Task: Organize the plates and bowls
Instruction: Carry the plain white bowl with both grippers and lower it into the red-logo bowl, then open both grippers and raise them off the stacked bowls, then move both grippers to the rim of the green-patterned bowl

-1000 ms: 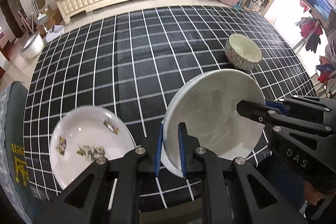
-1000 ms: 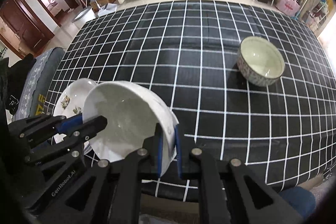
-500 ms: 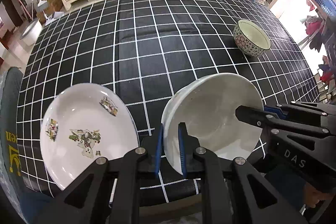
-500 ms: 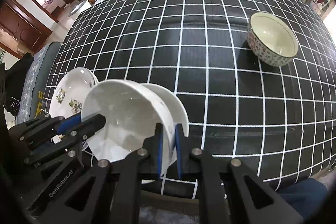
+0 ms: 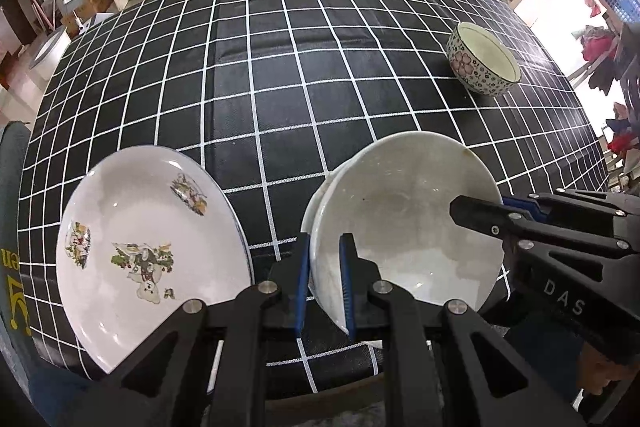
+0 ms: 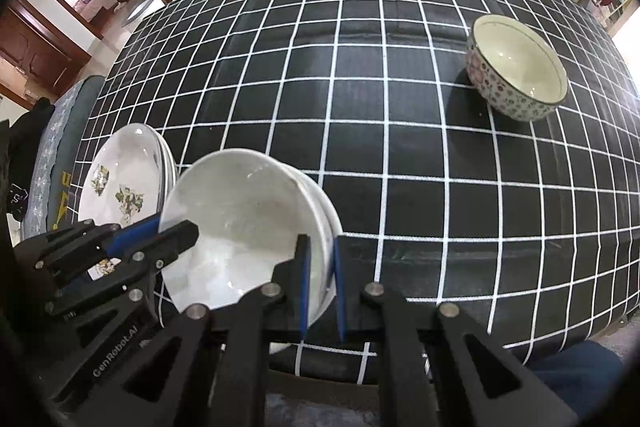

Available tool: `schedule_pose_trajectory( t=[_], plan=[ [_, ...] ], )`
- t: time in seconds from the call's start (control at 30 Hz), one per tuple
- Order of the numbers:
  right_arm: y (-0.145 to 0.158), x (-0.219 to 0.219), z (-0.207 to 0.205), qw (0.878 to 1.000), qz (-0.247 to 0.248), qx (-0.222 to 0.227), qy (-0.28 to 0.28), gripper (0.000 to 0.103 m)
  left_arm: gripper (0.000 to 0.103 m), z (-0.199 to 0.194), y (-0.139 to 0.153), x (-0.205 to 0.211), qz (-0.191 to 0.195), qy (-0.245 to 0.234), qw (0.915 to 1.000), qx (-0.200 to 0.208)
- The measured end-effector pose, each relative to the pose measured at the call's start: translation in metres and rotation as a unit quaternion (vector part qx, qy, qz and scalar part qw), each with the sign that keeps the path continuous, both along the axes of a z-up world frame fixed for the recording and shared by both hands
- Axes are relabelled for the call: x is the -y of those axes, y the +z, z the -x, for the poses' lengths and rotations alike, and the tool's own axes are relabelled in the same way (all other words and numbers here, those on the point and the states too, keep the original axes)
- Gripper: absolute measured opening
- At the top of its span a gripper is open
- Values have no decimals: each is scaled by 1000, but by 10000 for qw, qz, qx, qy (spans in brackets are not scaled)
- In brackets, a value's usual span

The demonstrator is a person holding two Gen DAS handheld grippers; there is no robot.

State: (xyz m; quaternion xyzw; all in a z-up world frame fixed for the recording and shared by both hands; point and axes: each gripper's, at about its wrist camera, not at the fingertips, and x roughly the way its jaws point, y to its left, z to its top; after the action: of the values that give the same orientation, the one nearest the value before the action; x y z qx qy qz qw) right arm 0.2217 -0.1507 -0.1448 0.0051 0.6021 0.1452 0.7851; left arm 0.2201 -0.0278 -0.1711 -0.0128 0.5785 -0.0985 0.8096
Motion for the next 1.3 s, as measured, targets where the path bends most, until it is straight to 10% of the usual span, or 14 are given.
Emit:
schedule_pose_trajectory(
  t=[0.4,1.3],
  plan=[
    [5,3,2,9998,137,158,-46,15,13,1,4,-3,-11,11,10000,81],
    [105,78,12,9858,197,1561,-580,65,43,8,96,28,205,-107,9917,1265]
  ],
)
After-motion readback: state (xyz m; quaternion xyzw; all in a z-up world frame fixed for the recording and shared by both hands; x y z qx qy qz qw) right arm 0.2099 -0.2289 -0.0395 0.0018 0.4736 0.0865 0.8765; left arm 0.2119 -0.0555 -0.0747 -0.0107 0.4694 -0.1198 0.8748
